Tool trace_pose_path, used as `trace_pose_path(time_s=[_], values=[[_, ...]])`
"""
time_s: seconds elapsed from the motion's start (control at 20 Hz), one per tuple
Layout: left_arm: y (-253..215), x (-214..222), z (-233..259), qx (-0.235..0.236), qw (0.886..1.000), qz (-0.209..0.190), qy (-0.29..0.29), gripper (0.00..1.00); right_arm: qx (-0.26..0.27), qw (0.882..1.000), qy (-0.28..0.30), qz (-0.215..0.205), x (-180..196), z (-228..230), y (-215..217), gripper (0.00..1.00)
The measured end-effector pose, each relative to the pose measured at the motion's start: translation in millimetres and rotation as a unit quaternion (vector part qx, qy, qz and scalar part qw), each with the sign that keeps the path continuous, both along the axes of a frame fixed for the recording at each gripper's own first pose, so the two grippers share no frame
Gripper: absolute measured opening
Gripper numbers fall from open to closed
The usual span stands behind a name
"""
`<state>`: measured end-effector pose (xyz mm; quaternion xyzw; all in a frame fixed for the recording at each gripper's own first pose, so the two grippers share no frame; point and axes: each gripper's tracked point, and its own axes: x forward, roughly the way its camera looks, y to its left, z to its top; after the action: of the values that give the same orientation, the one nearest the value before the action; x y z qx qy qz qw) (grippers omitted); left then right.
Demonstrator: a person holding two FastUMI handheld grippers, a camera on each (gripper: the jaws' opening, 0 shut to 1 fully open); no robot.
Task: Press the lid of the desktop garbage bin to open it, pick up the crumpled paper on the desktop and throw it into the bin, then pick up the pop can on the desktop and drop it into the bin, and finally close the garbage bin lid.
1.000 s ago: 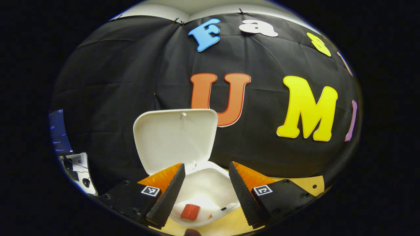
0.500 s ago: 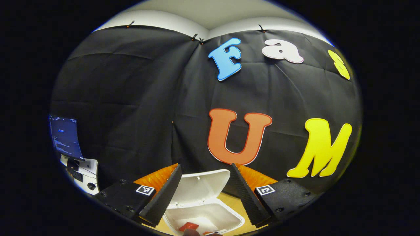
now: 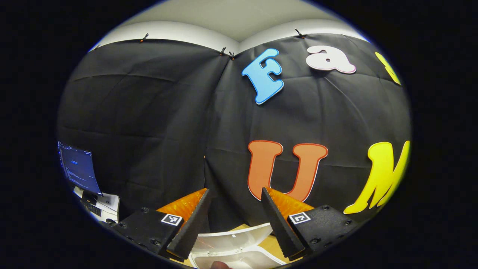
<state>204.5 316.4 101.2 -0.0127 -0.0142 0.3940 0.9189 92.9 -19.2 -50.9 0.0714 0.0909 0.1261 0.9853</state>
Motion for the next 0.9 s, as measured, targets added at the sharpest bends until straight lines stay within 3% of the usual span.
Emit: trace_pose_path(time_s=[0.2, 0.5, 0.8, 0.9], values=[[28, 11, -33, -0.065, 0.997, 0.034, 0.004, 0.88, -0.002, 1.000, 0.004, 0.003, 3, 2, 2, 0.83], [40, 23, -61, -0.105, 0.993, 0.049, 0.035, 0.90, -0.008, 1.000, -0.006, 0.006, 1, 9, 2, 0.83], [18, 9, -85, -0.128, 0.988, 0.054, 0.061, 0.90, 0.001, 1.000, -0.002, 0.005, -4, 7, 1, 0.83], [13, 7, -85, -0.115, 0.990, 0.049, 0.069, 0.91, -0.002, 1.000, -0.006, 0.006, -7, 8, -2, 0.83]])
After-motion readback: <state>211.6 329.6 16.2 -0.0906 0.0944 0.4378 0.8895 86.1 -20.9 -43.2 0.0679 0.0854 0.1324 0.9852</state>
